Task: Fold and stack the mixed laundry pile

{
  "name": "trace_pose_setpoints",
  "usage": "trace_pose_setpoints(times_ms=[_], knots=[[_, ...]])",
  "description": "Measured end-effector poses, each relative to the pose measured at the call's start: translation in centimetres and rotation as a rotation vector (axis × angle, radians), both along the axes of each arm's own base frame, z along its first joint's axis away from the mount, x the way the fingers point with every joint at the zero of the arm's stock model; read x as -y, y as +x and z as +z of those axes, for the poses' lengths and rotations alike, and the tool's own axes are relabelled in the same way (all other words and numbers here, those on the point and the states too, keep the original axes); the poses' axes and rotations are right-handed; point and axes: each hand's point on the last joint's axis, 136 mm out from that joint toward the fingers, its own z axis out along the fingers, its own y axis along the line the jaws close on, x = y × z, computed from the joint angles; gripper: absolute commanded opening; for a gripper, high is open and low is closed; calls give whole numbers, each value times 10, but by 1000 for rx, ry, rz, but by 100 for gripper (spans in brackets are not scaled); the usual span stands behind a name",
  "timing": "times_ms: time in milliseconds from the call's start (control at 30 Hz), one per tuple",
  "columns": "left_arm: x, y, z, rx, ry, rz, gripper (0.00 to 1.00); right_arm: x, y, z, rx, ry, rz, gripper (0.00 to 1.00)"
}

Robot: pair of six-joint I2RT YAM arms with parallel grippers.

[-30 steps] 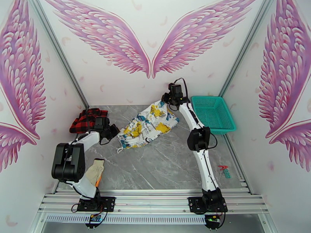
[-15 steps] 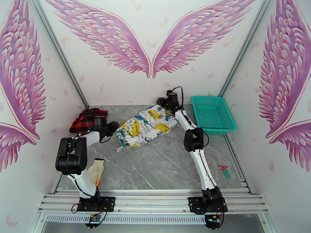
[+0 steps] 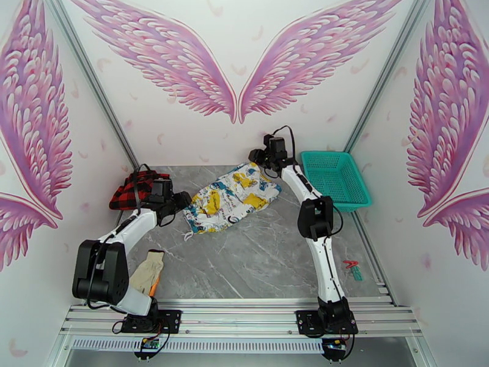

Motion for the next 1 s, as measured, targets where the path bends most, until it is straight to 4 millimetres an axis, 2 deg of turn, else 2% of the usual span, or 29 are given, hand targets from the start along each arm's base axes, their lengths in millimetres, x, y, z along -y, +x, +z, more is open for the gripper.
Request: trace_pose_setpoints(times_ms=[100, 200, 267, 367, 467, 700, 800, 867, 1000], knots=[[19, 5, -3, -5, -27, -52, 47, -3, -17, -8, -43, -40, 20, 31], [22, 19, -18, -22, -59, -48, 45, -3, -30, -38, -121, -94, 35, 29], [22, 26, -37, -51, -85, -33, 43, -2, -40, -62, -184, -134, 43, 29], [15, 33, -63, -100, -114, 3, 44, 4, -47, -89, -241, -191, 45, 30], [2, 36, -79, -133, -127, 48, 44, 14, -48, -112, -273, -262, 27, 34], [-28, 43, -82, -126, -162, 123, 48, 44, -43, -163, -346, -371, -31, 35], [-34, 40, -84, -137, -158, 128, 52, 53, -32, -154, -317, -386, -47, 37], [-33, 36, -79, -140, -148, 118, 55, 61, -29, -148, -309, -399, -62, 39], [-31, 25, -45, -100, -115, 82, 58, 70, -29, -138, -306, -403, -66, 43]])
